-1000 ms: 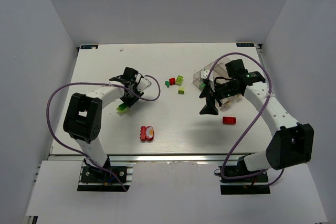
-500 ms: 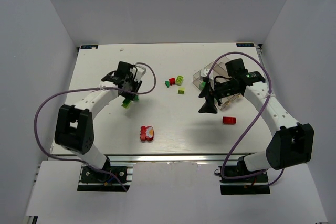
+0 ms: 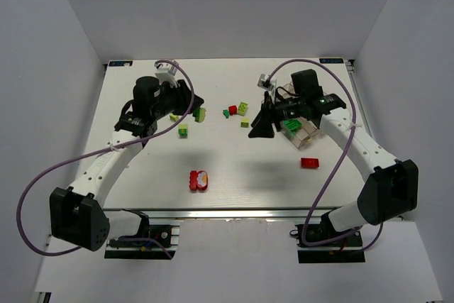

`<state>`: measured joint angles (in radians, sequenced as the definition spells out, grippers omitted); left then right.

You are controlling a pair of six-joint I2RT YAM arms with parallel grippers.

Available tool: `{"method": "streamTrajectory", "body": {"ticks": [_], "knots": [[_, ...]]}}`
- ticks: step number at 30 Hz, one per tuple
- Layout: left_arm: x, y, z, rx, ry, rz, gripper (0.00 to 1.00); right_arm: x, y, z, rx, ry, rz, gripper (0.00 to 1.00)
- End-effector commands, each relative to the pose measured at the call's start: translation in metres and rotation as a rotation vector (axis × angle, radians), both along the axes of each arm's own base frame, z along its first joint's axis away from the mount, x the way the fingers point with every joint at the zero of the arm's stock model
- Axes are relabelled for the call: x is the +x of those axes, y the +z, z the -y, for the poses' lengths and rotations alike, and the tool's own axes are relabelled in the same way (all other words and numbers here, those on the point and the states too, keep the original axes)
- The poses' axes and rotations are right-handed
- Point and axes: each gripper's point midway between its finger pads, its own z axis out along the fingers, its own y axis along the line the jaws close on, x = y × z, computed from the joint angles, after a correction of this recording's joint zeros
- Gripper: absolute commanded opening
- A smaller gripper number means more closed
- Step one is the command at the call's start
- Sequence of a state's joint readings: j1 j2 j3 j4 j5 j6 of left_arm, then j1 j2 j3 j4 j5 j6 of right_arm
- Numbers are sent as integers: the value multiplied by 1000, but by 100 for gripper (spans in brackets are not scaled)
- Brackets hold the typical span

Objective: Sort the legos into containers by color

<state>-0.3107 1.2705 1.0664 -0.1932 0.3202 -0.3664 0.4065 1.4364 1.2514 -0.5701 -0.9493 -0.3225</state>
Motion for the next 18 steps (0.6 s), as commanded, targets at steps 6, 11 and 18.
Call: {"method": "streamTrajectory", "body": {"ticks": [6,11,18], "knots": [[-18,42,35,-362,-102,15,0,7,56,-49,141,-69,-262,68],[-22,40,43,-388,-137,-7,0,-2,56,-75,134,-58,-264,72],[-28,52,51,-475,-169,-3,0,14,52,-91,157,-67,-301,75]]}}
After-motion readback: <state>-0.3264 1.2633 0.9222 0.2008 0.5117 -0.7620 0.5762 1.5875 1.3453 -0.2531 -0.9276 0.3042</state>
